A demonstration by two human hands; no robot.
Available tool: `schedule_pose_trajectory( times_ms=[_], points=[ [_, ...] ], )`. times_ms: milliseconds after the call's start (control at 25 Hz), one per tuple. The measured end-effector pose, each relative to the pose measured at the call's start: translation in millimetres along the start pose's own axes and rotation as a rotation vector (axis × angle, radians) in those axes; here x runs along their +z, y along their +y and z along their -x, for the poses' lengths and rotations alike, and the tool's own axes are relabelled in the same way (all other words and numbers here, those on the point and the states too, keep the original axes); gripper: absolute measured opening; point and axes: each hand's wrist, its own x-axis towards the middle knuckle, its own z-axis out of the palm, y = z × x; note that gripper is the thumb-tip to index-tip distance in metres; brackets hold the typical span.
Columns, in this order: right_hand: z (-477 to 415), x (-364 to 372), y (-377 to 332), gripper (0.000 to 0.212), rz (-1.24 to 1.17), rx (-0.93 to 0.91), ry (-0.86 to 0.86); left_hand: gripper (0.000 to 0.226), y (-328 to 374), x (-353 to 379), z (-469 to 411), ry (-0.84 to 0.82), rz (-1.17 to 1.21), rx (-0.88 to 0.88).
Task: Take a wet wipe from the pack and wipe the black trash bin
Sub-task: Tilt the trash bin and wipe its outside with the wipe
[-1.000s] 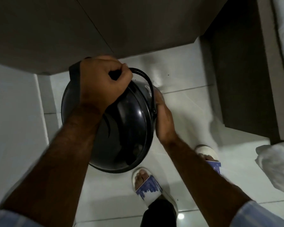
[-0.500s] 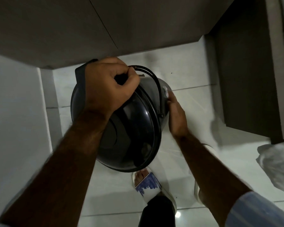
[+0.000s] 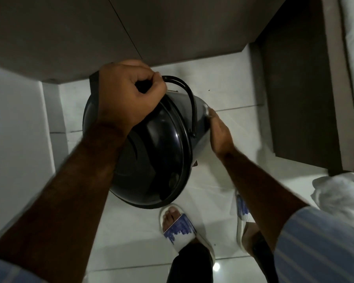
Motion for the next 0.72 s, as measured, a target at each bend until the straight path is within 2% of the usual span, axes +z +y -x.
schedule_pose_trajectory(
  times_ms=[120, 200, 280, 360, 440, 480, 560, 640, 720],
  points=[
    [39, 13, -11, 0.060, 0.064, -0.271, -0.103, 0.024, -9, -5, 2, 0.025, -0.005, -0.029],
    [68, 18, 0, 0.059, -0.003, -0.283, -0.111, 0.024, -11, -8, 4, 0.021, 0.003, -0.029],
    [88, 20, 8, 0.054, -0.230, -0.073, -0.051, 0.025, -11, -8, 5, 0.019, 0.004, -0.036],
    [90, 24, 3, 0.049, -0.305, 0.141, 0.041, 0.027, -9, -8, 4, 0.023, -0.012, -0.052],
    [96, 32, -7, 0.050, -0.371, 0.212, 0.068, 0.029, -9, -6, 3, 0.028, -0.026, -0.068],
    [104, 39, -15, 0.053, -0.380, 0.178, 0.059, 0.029, -11, -8, 3, 0.041, -0.025, -0.083],
    [129, 50, -24, 0.057, -0.370, -0.013, 0.016, 0.028, -16, -12, 1, 0.064, -0.006, -0.108],
    [143, 56, -24, 0.059, -0.247, -0.199, -0.024, 0.027, -20, -16, 1, 0.057, 0.007, -0.108],
    [117, 52, -22, 0.058, -0.205, -0.206, -0.013, 0.025, -19, -15, 3, 0.034, 0.004, -0.093]
  ],
)
